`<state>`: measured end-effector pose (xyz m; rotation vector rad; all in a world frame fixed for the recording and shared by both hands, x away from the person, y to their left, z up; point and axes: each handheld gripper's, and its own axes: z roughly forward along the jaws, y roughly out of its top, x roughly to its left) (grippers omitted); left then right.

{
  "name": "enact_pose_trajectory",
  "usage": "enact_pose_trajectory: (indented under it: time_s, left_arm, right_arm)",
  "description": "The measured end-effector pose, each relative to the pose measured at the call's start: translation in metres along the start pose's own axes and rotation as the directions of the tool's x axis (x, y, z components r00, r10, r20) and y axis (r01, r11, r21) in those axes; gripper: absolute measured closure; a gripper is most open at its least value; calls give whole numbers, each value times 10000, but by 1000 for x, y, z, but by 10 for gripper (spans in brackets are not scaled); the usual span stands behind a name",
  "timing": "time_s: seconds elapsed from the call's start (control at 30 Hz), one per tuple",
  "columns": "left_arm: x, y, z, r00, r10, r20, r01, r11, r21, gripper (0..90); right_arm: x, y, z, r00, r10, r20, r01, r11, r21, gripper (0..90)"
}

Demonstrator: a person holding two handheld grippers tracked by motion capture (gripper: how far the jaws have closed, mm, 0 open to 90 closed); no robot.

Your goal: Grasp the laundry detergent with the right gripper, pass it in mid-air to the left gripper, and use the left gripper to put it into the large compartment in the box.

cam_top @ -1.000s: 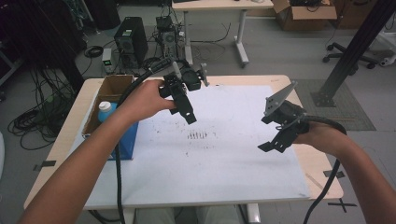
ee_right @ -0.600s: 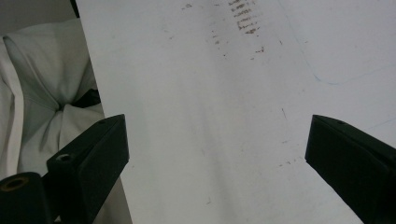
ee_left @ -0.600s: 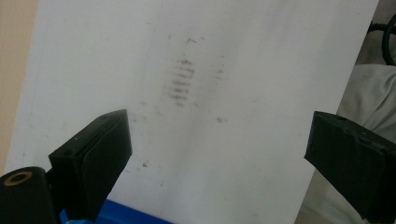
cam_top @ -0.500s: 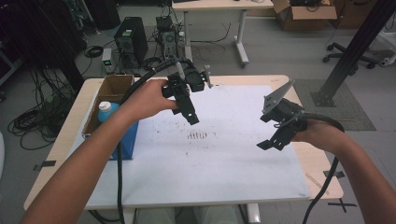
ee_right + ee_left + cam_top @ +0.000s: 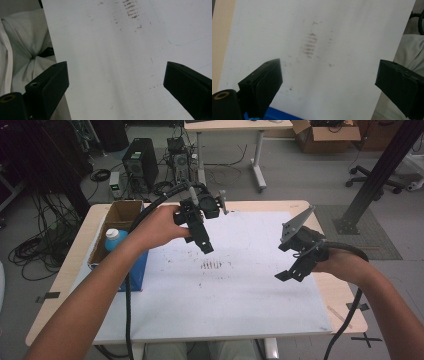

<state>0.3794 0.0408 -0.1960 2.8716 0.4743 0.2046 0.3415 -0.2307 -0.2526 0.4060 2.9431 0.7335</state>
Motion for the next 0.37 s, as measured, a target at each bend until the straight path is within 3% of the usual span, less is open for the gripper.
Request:
enact_pose_trajectory:
  time_s: [0.37]
  left_arm:
    - [0, 0, 0, 10000, -23, 16, 23, 10000, 6, 75]
  right_arm:
    - [0, 0, 0, 10000, -34, 9, 34, 10000, -55, 59]
